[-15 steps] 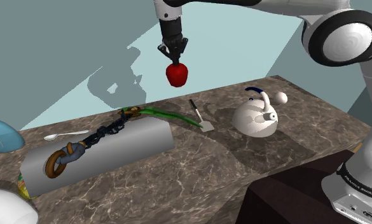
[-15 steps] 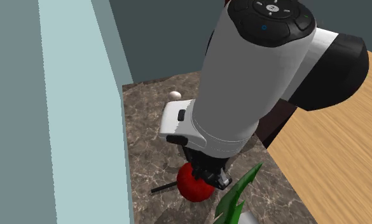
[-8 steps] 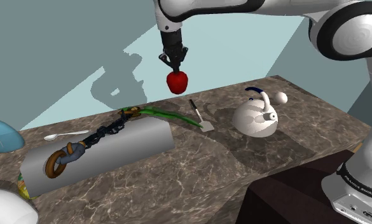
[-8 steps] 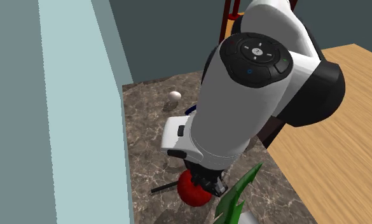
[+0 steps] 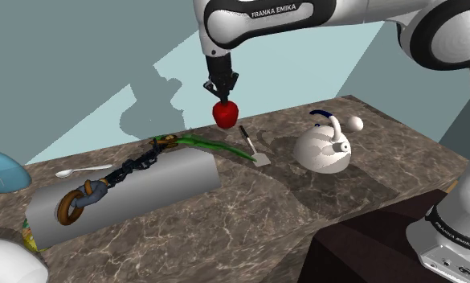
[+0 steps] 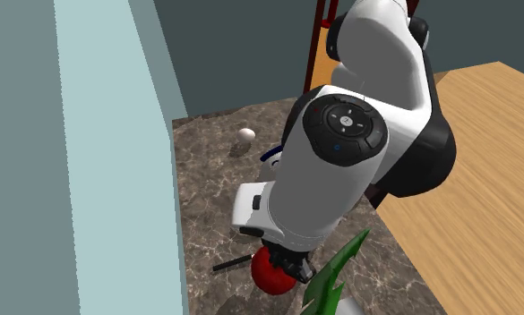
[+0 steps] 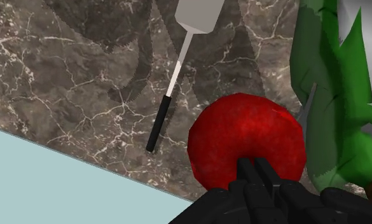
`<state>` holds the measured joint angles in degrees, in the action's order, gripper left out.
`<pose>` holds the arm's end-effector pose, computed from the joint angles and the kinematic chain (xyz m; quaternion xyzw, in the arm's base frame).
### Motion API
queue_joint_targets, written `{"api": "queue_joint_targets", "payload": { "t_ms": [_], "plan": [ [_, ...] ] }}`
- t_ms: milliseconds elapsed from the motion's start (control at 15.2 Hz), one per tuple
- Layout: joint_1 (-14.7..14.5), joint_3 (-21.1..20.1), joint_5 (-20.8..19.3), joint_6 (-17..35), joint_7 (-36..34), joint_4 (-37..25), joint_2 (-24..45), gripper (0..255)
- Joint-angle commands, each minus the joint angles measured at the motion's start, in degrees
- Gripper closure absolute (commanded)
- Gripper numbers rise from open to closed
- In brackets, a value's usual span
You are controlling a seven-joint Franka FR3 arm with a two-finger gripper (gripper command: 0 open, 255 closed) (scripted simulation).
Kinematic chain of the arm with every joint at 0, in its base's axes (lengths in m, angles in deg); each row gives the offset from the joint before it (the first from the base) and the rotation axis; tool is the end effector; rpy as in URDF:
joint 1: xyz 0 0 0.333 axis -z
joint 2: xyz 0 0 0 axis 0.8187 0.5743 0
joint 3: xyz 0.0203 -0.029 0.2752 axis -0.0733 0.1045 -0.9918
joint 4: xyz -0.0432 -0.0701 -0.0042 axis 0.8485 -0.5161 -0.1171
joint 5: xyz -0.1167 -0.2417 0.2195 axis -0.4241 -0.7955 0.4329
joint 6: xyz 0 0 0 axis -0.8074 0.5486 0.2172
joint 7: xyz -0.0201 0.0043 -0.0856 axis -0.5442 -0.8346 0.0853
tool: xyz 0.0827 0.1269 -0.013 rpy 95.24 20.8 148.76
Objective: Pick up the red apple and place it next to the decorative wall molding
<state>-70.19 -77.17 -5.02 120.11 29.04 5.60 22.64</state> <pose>0.6040 0.2351 0.4300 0.9983 -0.0139 0.0428 0.0383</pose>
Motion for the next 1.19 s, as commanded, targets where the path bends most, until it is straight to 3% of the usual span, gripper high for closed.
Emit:
{"api": "queue_joint_targets", "payload": {
  "t_ms": [0,1122],
  "plan": [
    [0.1,0.0,0.0,1.6,-0.2,1.7,-0.1,255],
    [0.7,0.3,-0.8,14.1,-1.9,13.4,0.8,255]
  ]
}}
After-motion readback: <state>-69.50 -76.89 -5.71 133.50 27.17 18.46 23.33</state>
